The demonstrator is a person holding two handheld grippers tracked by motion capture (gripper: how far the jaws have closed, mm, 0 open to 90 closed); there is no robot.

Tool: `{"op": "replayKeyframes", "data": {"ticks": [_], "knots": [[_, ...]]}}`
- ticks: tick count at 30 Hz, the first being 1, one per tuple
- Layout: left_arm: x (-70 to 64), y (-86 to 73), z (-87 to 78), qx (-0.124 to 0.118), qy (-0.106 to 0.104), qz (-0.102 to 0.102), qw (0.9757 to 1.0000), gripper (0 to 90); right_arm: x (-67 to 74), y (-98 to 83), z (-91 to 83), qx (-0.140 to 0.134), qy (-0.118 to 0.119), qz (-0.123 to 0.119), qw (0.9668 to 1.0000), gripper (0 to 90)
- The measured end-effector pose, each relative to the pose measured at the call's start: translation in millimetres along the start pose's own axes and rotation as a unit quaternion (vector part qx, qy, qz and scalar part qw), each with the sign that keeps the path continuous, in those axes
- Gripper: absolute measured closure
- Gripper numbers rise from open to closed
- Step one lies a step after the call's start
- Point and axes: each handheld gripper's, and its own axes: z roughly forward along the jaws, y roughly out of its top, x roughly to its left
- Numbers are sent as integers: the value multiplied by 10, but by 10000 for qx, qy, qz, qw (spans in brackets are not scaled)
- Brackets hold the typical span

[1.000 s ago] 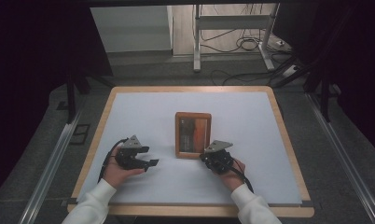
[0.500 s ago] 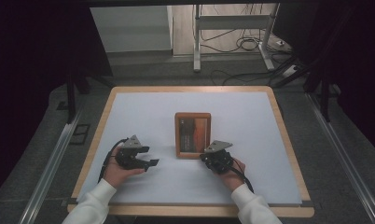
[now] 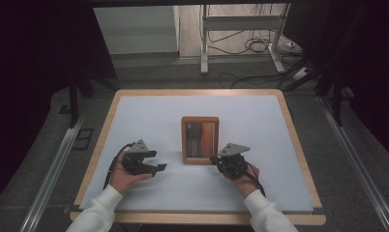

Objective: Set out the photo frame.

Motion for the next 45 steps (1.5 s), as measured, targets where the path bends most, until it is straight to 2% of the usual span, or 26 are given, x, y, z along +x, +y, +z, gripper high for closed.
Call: {"op": "replayKeyframes", "data": {"ticks": [4, 7, 8, 9, 10, 11, 12, 13, 14, 18, 21, 22, 23, 25, 28, 34, 36, 41, 45], "knots": [[-11, 3, -25, -56, 28, -35, 10000, 274, -5, 10, -53, -66, 30, 0, 10000, 895], [-25, -6, -29, -59, 71, -19, 10000, 274, -26, 34, -131, -164, 9, 40, 9999, 852], [-28, -10, -33, -45, 90, -5, 9999, 274, -49, 42, -214, -250, 8, 100, 9996, 797], [-32, -16, -39, -58, 114, -11, 9999, 274, -49, 42, -214, -250, 8, 100, 9996, 797], [-37, -24, -51, -76, 132, -27, 9999, 274, -59, 40, -264, -303, -1, 149, 9994, 745], [-59, -42, -80, -131, 168, -44, 9998, 274, -81, 21, -375, -414, -39, 310, 9987, 587], [-59, -42, -80, -131, 168, -44, 9998, 274, -81, 21, -375, -414, -39, 310, 9987, 587], [-72, -50, -96, -148, 184, -50, 9997, 274, -102, -17, -491, -494, -201, 401, 9978, 482], [-85, -59, -109, -166, 193, -51, 9997, 274, -102, -17, -491, -494, -201, 401, 9978, 482], [-114, -81, -140, -192, 210, -52, 9996, 274, -176, -139, -707, -646, -469, 491, 9956, 356], [-118, -91, -138, -161, 263, -27, 9995, 274, -273, -279, -821, -663, -656, 614, 9938, 299], [-110, -96, -129, -132, 276, -15, 9995, 274, -348, -388, -888, -637, -773, 733, 9923, 279], [-110, -96, -129, -132, 276, -15, 9995, 274, -348, -388, -888, -637, -773, 733, 9923, 279], [-104, -102, -122, -115, 272, -24, 9996, 274, -422, -502, -952, -616, -898, 862, 9903, 276], [-104, -110, -121, -109, 279, -29, 9995, 273, -501, -658, -1048, -632, -1152, 1032, 9860, 282], [-105, -115, -115, -102, 297, -35, 9995, 273, -574, -791, -1156, -660, -1259, 1178, 9828, 281], [-104, -116, -113, -96, 296, -31, 9995, 273, -583, -794, -1145, -662, -1247, 1212, 9825, 278], [-86, -122, -106, -99, 300, -46, 9995, 273, -568, -778, -1096, -570, -1233, 1091, 9847, 270], [-79, -127, -109, -85, 299, -40, 9995, 273, -569, -781, -1077, -533, -1237, 1078, 9850, 268]]}}
